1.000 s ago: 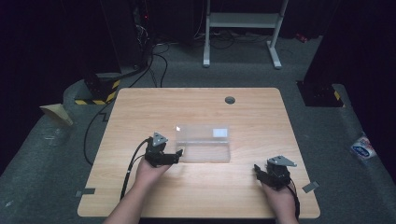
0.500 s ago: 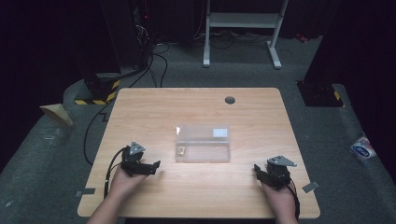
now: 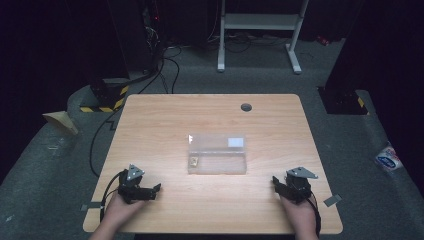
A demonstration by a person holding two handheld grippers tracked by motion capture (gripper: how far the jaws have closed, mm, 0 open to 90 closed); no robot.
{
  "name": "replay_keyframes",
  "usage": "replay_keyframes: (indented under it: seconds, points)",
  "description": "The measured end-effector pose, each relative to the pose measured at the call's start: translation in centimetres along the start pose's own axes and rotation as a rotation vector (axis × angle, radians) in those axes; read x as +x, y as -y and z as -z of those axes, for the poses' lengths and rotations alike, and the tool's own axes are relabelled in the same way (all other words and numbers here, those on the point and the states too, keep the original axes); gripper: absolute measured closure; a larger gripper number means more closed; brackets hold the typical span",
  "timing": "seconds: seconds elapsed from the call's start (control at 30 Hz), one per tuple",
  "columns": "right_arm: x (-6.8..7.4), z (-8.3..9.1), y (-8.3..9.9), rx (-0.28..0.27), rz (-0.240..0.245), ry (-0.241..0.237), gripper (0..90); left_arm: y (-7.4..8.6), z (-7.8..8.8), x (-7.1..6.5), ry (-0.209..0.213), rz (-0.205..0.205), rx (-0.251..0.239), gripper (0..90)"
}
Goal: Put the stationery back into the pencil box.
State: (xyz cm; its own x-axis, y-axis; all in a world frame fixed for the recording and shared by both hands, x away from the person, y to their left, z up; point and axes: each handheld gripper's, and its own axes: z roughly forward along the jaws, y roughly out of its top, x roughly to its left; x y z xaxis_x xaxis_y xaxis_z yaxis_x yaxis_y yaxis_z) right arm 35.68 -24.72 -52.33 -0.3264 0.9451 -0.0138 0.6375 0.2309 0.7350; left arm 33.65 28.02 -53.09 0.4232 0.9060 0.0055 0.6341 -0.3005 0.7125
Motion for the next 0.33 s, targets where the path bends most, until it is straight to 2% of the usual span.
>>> replay_keyframes:
  seconds: [0.33]
  points:
    - [0.0,0.02,0.0,0.003,-0.004,0.002,39.3,0.02,0.05,0.01,-0.005,0.006,-0.001,1.9]
